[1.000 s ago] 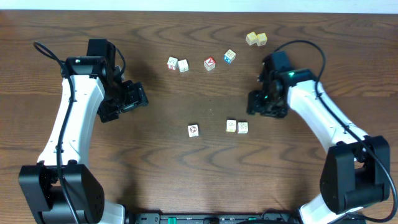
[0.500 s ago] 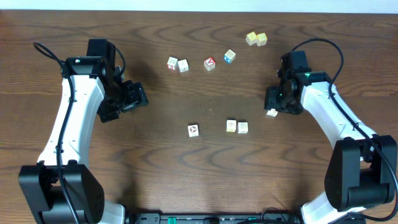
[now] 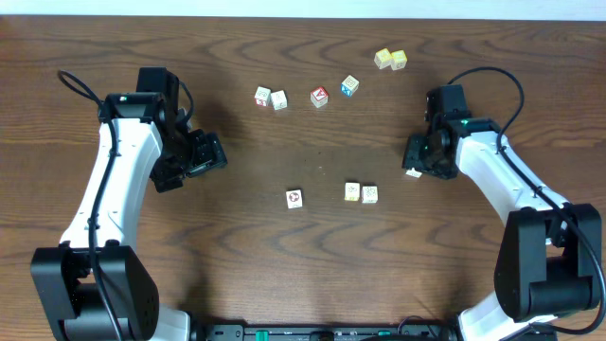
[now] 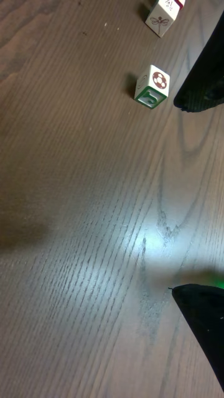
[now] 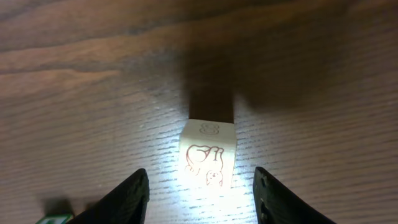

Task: Lift 4 blocks

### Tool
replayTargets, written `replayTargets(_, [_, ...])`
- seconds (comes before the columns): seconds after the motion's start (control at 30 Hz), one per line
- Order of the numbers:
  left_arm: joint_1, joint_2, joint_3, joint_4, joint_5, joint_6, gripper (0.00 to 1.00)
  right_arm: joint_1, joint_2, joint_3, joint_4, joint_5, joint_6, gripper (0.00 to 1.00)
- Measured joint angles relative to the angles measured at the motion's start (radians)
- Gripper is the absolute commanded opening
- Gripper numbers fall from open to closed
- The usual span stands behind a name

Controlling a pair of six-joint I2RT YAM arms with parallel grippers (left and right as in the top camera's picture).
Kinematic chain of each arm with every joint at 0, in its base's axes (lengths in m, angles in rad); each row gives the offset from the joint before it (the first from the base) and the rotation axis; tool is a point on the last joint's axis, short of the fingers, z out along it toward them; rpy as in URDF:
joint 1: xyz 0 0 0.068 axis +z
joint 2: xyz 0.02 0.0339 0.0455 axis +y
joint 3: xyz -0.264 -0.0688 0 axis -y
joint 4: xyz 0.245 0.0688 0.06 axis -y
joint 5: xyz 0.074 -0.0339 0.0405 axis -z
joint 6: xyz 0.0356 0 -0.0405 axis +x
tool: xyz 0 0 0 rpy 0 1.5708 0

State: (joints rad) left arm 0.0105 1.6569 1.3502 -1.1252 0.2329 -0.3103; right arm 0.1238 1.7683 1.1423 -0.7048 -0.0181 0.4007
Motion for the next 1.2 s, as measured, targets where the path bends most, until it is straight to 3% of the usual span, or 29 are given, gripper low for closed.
replayTargets(0.4, [0.000, 0.000, -0.002, 0.007, 0.000, 0.000, 0.89, 0.000, 0.000, -0.099, 0.127, 0.011, 0.041, 0.56])
replayTargets(0.83, [0.000, 0.000, -0.002, 0.007, 0.000, 0.000, 0.89, 0.000, 0.000, -0.113, 0.161, 0.036, 0.048, 0.46])
replayTargets(1.2, [0.000, 0.000, -0.002, 0.007, 0.000, 0.000, 0.89, 0.001, 0.000, -0.113, 0.166, 0.043, 0.048, 0.45])
